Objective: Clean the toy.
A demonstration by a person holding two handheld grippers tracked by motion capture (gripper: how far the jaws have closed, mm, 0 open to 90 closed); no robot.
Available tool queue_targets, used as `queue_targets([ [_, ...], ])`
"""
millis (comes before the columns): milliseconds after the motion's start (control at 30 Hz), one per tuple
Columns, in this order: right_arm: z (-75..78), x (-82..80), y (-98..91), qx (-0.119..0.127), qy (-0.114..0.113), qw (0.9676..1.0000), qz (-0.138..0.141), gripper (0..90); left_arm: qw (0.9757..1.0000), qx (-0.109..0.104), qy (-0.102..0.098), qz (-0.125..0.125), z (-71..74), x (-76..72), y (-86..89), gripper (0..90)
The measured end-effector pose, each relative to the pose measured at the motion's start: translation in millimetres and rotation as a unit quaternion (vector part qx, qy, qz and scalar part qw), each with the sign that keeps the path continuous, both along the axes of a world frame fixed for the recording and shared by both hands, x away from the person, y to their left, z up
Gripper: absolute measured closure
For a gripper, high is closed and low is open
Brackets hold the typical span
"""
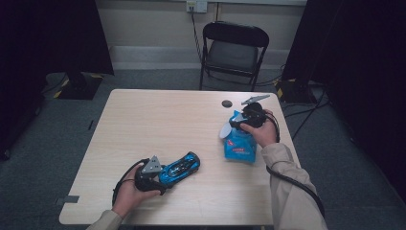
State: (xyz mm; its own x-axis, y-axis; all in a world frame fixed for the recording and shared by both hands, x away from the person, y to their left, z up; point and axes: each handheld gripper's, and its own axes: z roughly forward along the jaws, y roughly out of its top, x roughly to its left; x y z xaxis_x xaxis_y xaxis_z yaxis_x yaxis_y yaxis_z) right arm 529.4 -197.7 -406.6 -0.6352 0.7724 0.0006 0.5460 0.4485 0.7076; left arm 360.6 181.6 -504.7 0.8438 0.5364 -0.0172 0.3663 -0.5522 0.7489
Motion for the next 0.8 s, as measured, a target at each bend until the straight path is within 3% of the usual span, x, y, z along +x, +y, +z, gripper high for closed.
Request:
queue_targets([
  [133, -0.6, 5.5, 3.8, 0.003, 0.006, 1.0000, -0.002, 36.7, 1.0000, -0.001, 0.001, 0.001, -0.1, -0.2, -0.1, 25.4],
  [300, -4.5, 7.5, 9.0, -0.018, 0.012, 0.9997, -0.006, 48.7, 1.0000, 0.000, 0.000, 0.000, 0.0, 0.0, 0.0, 25.4],
  [367, -5.3, 7.3, 9.1, -0.022, 0.012, 0.9996, -0.012, 68.2, 1.0000, 0.000, 0.000, 0.000, 0.0, 0.0, 0.0, 25.4],
  [533, -2.3, 6.5, 8.6, -0.015, 0.022, 0.9996, -0.012, 86.4, 1.0000, -0.002, 0.001, 0.002, -0.2, -0.3, -0.3, 25.4],
  [800, 7.5, 1.4, 6.8, -0.001, 0.031, 0.9995, -0.013, 89.8, 1.0000, -0.002, 0.001, 0.002, -0.2, -0.3, -0.3, 25.4],
])
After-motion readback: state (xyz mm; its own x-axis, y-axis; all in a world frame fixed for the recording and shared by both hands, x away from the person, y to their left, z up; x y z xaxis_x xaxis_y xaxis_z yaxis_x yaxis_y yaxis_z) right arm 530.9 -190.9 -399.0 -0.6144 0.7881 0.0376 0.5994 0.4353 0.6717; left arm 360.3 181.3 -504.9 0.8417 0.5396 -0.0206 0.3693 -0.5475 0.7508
